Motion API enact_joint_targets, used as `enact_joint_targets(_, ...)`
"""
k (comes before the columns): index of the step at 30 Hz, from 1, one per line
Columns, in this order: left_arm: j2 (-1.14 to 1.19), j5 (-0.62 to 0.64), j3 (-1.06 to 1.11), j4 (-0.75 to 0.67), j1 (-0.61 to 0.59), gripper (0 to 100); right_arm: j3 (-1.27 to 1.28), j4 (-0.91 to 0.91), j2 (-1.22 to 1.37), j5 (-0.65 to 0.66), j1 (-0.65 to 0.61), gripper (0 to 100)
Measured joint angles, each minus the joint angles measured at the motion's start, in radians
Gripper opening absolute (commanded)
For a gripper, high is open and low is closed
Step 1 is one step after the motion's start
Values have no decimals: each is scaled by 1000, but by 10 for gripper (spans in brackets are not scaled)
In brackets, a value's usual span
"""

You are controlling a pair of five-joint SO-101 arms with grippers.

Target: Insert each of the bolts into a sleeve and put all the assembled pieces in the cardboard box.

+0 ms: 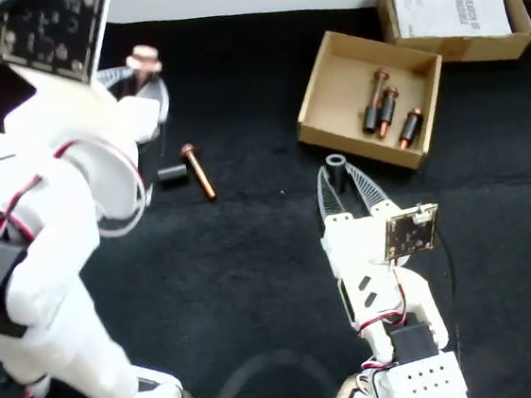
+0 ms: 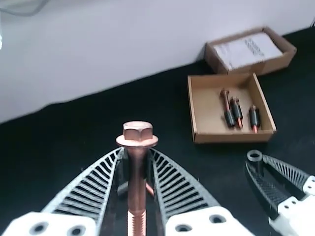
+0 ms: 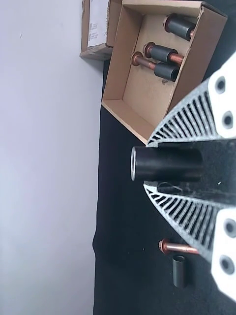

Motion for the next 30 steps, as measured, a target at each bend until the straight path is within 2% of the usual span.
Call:
enact_joint_targets(7, -64, 0, 328, -5, 3, 9, 0, 0, 0, -6, -72, 7)
enact_joint_targets(10, -64, 0, 450, -66, 3, 9, 0, 0, 0, -14, -87, 7)
enact_joint_targets(19, -64, 6, 795, -480, 3, 9, 0, 0, 0, -43, -92, 7)
enact_joint_targets(25, -89, 193, 948, -761, 3, 9, 0, 0, 0, -43, -92, 7)
enact_joint_targets(30, -169, 239, 1132, -997, 25, 9, 0, 0, 0, -43, -92, 7)
